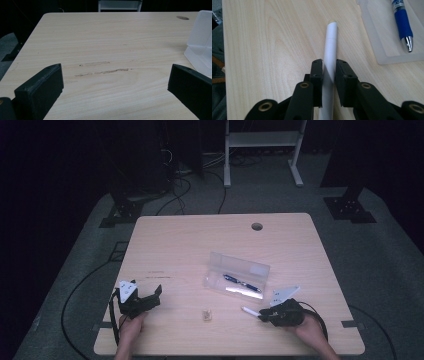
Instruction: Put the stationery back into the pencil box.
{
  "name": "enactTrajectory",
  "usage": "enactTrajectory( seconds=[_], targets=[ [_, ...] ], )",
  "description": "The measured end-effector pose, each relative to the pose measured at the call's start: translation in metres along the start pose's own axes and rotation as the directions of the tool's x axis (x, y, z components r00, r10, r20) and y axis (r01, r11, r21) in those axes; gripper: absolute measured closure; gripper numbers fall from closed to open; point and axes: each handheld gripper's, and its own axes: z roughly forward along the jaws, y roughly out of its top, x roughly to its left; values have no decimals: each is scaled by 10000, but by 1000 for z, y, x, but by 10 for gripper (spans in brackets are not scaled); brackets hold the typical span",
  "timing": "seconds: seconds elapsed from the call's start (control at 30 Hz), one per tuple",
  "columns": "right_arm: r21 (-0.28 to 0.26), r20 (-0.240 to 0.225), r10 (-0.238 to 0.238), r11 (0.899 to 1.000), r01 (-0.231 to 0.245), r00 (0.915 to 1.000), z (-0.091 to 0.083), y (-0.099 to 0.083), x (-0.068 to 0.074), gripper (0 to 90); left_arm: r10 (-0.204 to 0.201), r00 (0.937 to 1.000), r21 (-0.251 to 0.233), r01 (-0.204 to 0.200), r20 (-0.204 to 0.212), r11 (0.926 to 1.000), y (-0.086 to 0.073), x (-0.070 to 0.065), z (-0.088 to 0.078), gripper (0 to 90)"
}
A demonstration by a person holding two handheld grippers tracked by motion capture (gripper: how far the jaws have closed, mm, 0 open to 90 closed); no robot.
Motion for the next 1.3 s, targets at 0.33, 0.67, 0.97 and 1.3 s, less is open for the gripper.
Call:
enactTrajectory(
  seconds=[0.33, 0.67, 0.97, 1.3],
  targets=[
    [-122, 190, -28, 9999, 30, 9998, 1, -4, 1, 778, 0, 10000, 9, 0, -3, 10000, 0, 0, 0, 0],
    [-291, 181, 146, 9995, -141, 9997, 0, -7, 0, 783, -4, 10000, -31, 4, 6, 10000, 0, 0, 0, 0],
    [-379, 135, 218, 9991, -212, 9997, -3, -8, 1, 783, -11, 10000, 7, 11, 14, 10000, 0, 0, 0, 0],
    [-432, 30, 347, 9985, -346, 9994, -8, -6, -1, 785, -8, 10000, 4, 8, 5, 10000, 0, 0, 0, 0]
  ],
)
